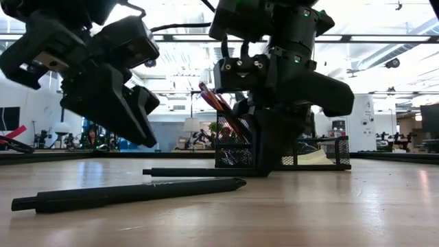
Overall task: Pick and place office supplies into organizer
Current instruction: Put the top black pen into the black organizer
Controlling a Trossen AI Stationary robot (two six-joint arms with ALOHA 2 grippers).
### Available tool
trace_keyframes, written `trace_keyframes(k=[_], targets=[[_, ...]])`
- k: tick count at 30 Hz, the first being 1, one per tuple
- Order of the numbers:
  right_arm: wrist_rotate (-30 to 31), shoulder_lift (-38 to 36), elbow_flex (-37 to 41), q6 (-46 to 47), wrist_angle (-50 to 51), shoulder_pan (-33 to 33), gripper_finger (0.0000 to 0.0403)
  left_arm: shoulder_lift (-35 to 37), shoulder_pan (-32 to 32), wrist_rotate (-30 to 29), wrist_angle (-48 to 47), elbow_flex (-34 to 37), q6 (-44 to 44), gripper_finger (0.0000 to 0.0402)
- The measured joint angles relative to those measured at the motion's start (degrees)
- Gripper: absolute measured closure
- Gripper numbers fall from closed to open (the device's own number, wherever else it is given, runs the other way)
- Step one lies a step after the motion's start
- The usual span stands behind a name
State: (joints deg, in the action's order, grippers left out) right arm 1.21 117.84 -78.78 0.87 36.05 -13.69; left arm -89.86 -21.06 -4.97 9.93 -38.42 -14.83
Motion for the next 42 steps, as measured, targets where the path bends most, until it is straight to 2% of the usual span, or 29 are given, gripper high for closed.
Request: trace_keyframes(k=[6,13,15,22,25,30,38,42], targets=[[-0.09,0.28,0.07,4.00,-1.02,-0.20,0.0381,0.00,-0.01,-0.17,-0.49,1.51,-1.22,0.0302],[0.03,0.37,0.22,4.38,-2.77,-0.70,0.0382,0.00,0.12,-7.57,-2.45,1.60,-2.54,0.0302],[0.04,0.39,0.22,4.58,-2.77,-0.70,0.0382,0.00,0.32,-7.24,-2.47,1.55,-1.91,0.0302],[0.09,0.39,0.26,4.71,-2.79,-0.70,0.0383,0.00,0.31,-0.42,-0.93,1.27,-1.44,0.0302],[0.10,0.39,0.26,4.69,-2.83,-0.70,0.0383,0.00,0.31,-0.10,-0.90,0.88,-1.36,0.0299],[0.20,0.42,0.28,4.71,-3.45,-0.70,0.0383,-1.19,0.41,-2.54,-1.10,0.79,-1.34,0.0276],[0.26,0.44,0.31,4.71,-3.67,-0.70,0.0376,-4.18,0.35,-2.38,-0.82,-0.70,-1.40,0.0224],[0.28,0.46,0.31,4.71,-3.73,-0.70,0.0375,-5.91,0.35,-2.10,-0.86,-1.11,-1.42,0.0217]])
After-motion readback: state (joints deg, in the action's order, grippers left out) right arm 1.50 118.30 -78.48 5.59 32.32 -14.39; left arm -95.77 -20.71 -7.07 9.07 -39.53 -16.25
